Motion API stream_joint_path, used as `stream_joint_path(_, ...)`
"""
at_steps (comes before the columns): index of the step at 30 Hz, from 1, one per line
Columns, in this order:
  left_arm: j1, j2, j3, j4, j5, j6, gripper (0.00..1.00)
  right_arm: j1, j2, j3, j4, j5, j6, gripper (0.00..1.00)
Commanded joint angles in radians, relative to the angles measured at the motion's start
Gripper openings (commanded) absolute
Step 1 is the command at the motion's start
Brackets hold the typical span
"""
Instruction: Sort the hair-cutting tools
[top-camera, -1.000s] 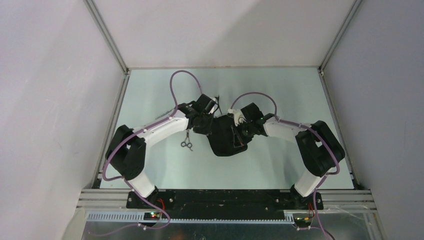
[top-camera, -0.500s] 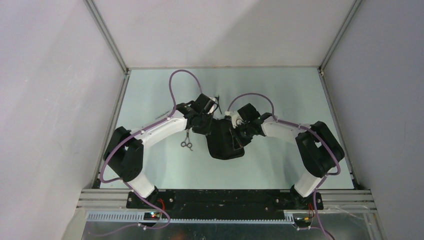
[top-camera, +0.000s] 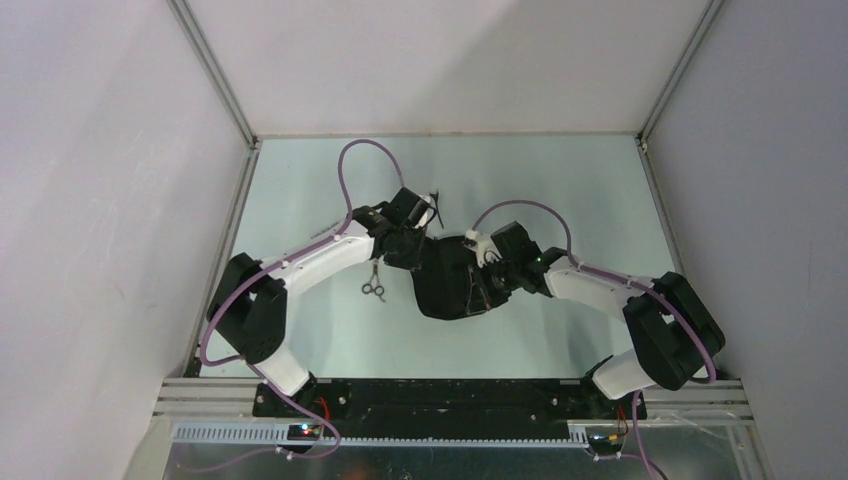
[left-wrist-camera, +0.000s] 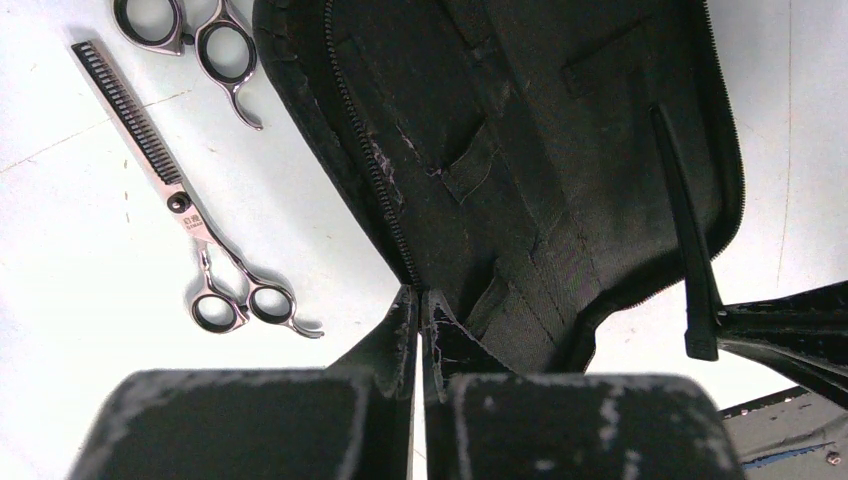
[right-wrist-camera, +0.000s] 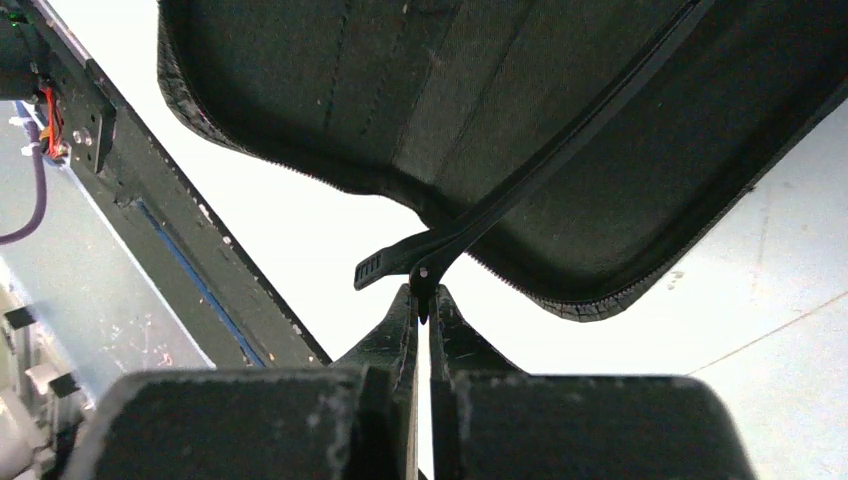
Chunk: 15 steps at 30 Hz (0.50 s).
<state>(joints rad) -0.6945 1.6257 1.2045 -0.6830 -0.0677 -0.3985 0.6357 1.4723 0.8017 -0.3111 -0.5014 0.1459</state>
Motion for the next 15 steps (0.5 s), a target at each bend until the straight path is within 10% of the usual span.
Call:
stream_joint_path(1, -0.004, -0.038, 0.019, 0.009, -0.002, 0.022, 0.0, -0.022, -0.011, -0.07, 0.177, -0.087, 0.113, 0.0)
stream_joint_path(15, -0.004, -0.041, 0.016, 0.008, 0.011, 0.023, 0.0, -0.111, 0.083, -0.183, 0.484, -0.188, 0.292, 0.0)
